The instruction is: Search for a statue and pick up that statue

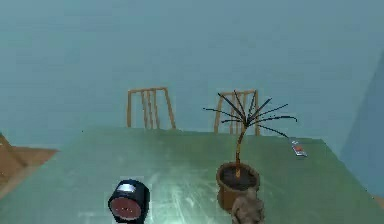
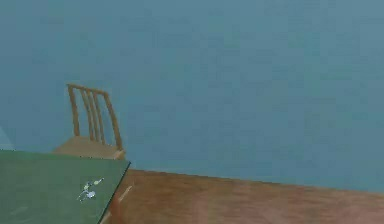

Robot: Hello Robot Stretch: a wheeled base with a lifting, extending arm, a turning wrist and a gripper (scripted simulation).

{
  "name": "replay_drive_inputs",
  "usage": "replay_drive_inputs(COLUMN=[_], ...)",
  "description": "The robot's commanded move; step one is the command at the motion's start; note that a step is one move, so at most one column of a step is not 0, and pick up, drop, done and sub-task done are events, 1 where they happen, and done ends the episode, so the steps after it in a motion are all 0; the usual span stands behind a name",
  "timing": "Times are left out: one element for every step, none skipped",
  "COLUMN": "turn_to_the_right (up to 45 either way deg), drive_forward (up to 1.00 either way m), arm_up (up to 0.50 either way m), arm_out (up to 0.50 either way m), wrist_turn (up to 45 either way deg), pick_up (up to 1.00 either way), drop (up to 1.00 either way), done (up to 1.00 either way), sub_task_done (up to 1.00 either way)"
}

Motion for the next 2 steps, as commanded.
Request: replay_drive_inputs(turn_to_the_right=[-45.0, -21.0], drive_forward=[0.00, 0.00], arm_up=[0.00, 0.00], arm_out=[0.00, 0.00], wrist_turn=[0.0, 0.0], pick_up=[0.00, 0.00], drop=[0.00, 0.00], done=[0.00, 0.00], sub_task_done=[0.00, 0.00])
